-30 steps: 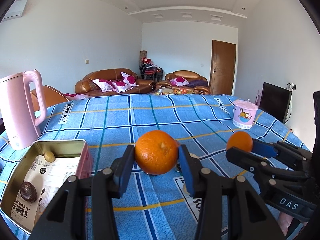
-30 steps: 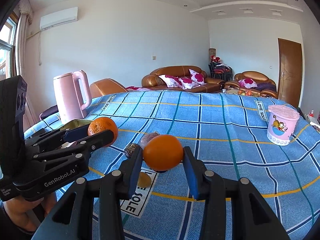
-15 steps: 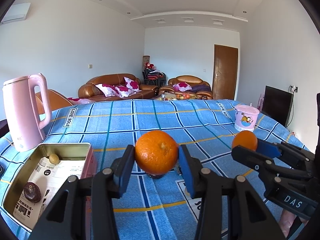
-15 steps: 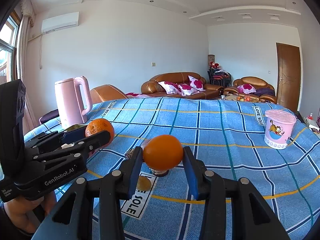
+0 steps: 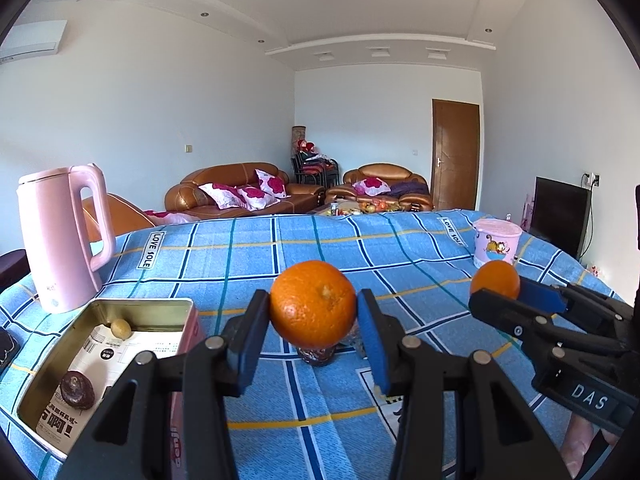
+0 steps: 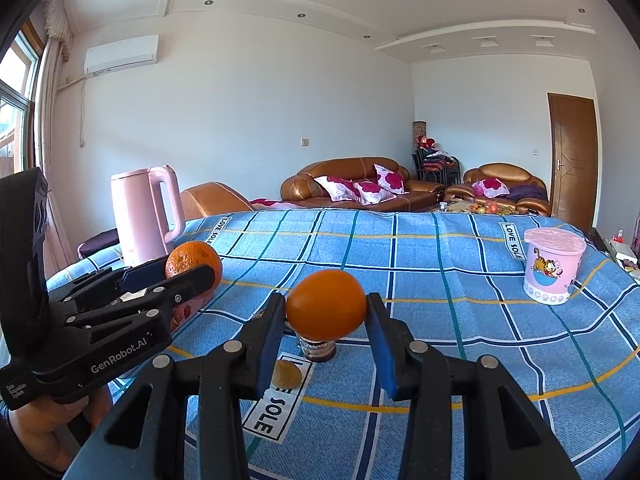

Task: Organize fruits
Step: 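Carry the orange with the left gripper over the tin while the right carries its orange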

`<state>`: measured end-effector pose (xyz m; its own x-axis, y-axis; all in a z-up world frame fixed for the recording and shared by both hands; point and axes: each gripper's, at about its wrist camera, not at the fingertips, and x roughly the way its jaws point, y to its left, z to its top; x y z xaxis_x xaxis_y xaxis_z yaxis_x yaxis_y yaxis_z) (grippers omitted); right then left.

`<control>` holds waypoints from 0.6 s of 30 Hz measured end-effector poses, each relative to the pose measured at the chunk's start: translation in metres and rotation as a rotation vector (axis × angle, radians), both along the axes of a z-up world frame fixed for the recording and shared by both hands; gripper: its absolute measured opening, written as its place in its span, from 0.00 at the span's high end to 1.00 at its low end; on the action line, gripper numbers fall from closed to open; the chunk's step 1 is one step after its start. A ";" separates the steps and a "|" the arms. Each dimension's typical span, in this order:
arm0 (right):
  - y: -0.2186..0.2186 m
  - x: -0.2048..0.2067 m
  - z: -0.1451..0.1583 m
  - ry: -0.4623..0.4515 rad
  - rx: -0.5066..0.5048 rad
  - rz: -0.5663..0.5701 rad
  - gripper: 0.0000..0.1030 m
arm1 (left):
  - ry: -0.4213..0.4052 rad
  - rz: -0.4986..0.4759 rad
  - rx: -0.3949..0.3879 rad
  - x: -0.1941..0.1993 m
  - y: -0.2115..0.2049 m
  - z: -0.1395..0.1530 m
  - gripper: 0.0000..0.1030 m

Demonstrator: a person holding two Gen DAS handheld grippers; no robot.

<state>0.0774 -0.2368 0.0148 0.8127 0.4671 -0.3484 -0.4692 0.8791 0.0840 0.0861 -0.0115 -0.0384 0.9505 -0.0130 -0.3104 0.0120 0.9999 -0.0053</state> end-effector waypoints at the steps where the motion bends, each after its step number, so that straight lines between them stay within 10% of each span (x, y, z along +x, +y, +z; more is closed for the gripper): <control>1: 0.000 0.000 0.000 -0.001 0.000 0.000 0.58 | -0.004 0.001 0.004 -0.001 -0.001 0.000 0.55; 18: 0.003 -0.005 0.003 -0.042 0.009 -0.010 0.58 | -0.054 0.027 0.026 -0.010 -0.002 0.003 0.55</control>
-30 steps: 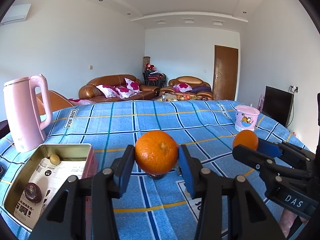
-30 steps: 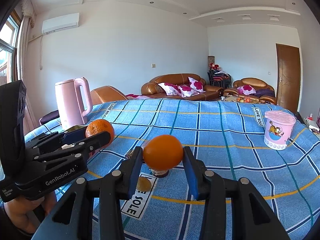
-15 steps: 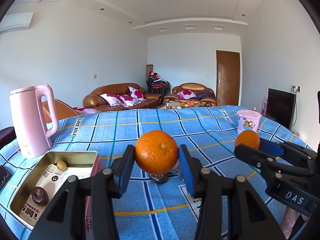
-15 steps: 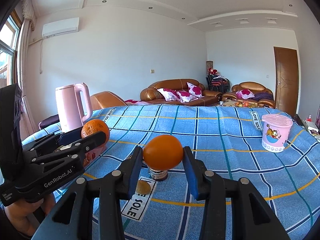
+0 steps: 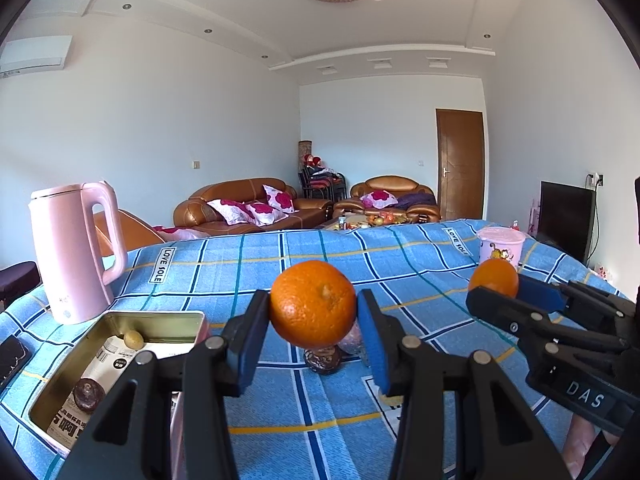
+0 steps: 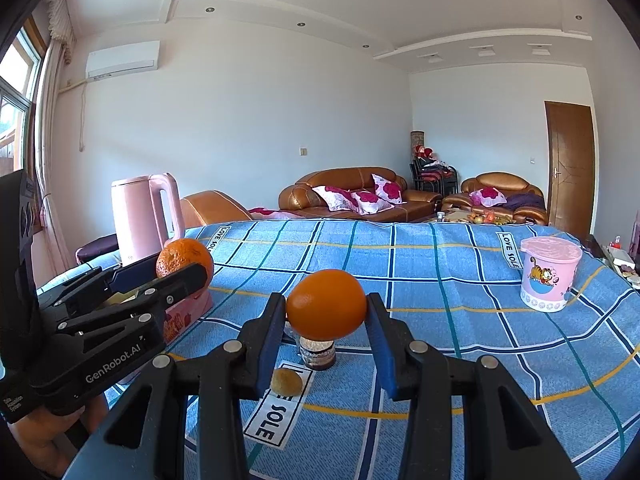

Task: Organize fruits
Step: 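Carry the orange with the left gripper over the tin while the right carries its orange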

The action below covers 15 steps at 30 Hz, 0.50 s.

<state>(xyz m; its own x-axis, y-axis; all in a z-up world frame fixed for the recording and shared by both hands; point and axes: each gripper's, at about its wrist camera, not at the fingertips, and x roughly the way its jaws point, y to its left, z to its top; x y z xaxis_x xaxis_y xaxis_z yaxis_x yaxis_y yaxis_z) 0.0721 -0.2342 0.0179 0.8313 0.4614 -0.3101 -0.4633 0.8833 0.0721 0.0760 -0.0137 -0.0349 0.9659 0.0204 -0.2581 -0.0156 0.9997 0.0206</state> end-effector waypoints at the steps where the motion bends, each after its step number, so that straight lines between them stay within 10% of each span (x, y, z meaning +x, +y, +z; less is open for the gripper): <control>1: 0.000 0.000 0.000 -0.002 0.001 0.000 0.58 | 0.000 0.001 -0.001 0.000 0.000 0.000 0.55; 15: 0.016 0.001 0.002 -0.011 -0.011 0.025 0.58 | 0.007 0.022 -0.018 -0.005 0.014 0.000 0.55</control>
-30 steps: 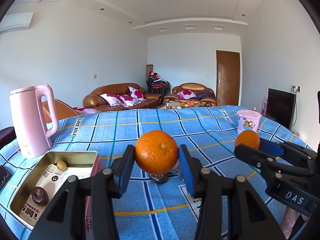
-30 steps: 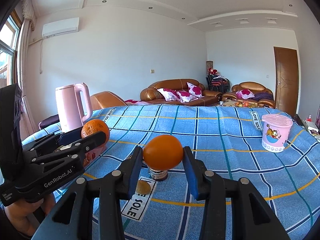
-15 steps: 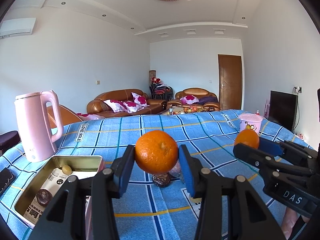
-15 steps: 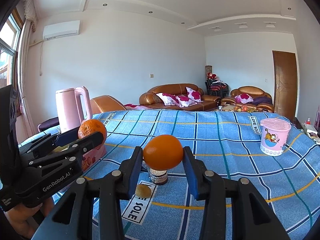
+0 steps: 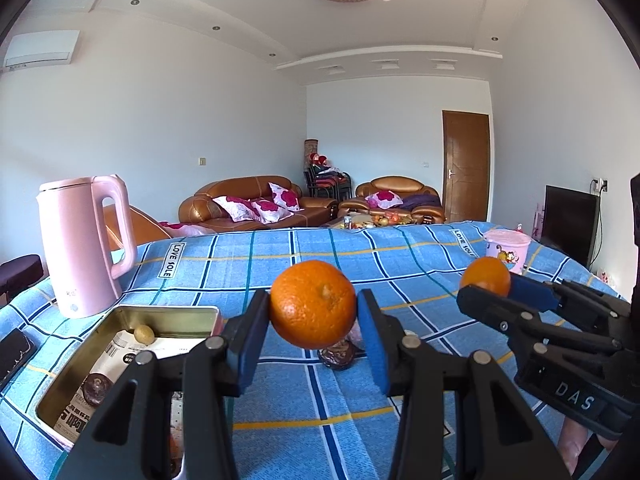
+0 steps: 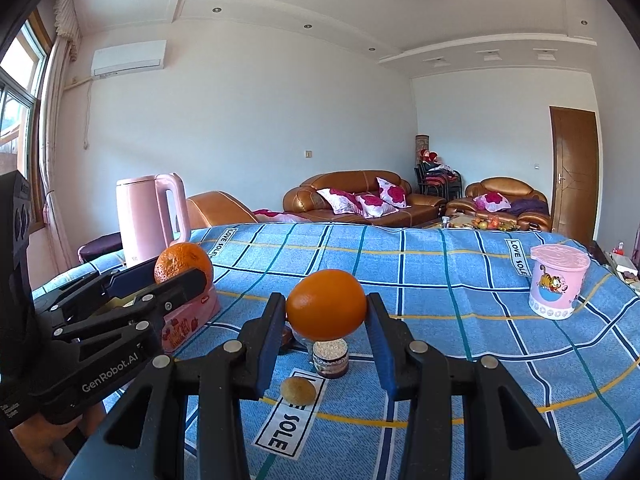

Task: Organize fruits
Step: 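Carry the orange with the left gripper over the tin while the right carries its orange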

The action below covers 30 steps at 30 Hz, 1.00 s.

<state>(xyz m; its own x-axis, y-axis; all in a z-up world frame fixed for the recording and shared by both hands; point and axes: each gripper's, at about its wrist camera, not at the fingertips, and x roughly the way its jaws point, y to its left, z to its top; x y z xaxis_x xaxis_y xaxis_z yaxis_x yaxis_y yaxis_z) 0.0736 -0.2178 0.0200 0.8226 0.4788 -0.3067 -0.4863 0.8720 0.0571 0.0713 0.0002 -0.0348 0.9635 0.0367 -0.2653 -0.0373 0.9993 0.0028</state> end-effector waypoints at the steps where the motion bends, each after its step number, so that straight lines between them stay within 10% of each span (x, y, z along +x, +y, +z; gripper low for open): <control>1: 0.002 0.000 0.000 0.000 -0.002 0.004 0.58 | 0.001 0.002 -0.002 0.000 0.002 0.000 0.55; 30: 0.070 0.000 0.013 -0.009 -0.055 0.132 0.58 | 0.054 0.106 -0.032 -0.007 0.057 0.001 0.55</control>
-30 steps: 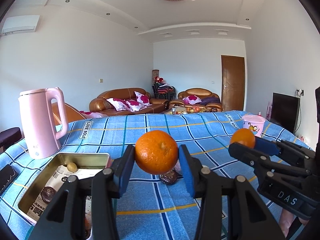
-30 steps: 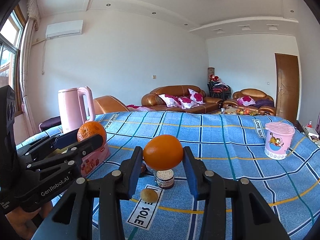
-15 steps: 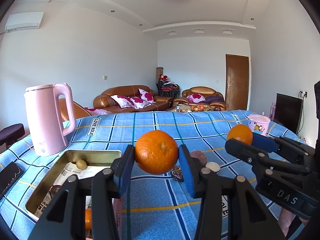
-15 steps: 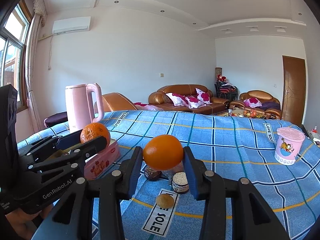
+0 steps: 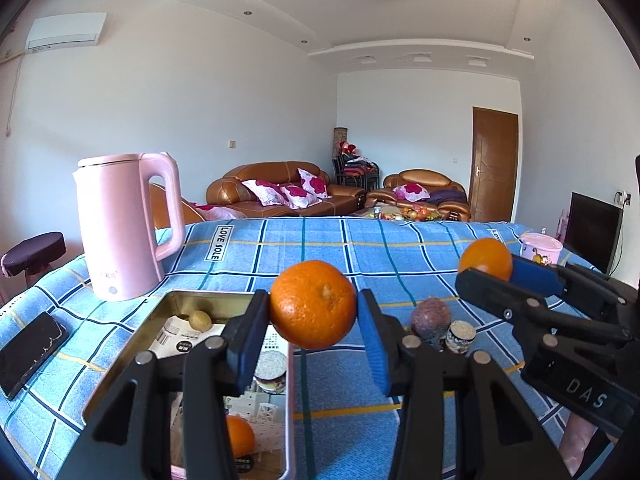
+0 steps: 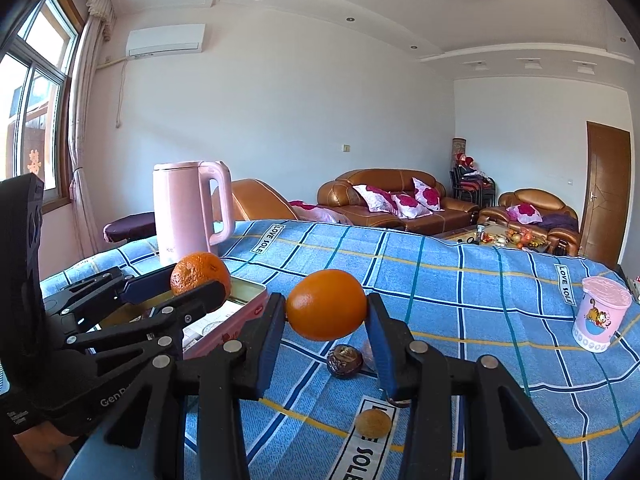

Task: Organize fruits
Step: 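Carry the orange with the left gripper over the tin while the right carries its orange, then lower and release the orange from the left gripper while the right releases its orange into the tin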

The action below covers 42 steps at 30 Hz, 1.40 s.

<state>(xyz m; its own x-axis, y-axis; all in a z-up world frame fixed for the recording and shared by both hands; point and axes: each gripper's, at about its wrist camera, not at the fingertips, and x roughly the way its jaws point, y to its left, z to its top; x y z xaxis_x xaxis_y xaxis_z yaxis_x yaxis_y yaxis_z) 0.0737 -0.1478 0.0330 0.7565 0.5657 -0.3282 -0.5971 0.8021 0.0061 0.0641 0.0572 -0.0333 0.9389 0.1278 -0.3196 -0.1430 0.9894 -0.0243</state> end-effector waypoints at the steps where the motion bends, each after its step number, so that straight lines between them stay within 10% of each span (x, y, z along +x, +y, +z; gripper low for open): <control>1: 0.003 -0.001 0.000 -0.002 -0.004 0.005 0.58 | 0.007 0.006 0.001 0.000 0.003 0.000 0.55; 42: 0.113 0.007 -0.002 0.028 -0.078 0.185 0.58 | 0.148 0.147 0.001 0.011 0.086 -0.017 0.55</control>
<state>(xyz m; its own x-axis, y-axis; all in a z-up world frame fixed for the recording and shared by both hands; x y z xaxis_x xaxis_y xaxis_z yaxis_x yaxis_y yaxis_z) 0.0809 -0.0353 0.0315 0.6316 0.6663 -0.3963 -0.7351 0.6771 -0.0332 0.0747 0.1427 -0.0507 0.8529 0.2605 -0.4524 -0.2880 0.9576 0.0086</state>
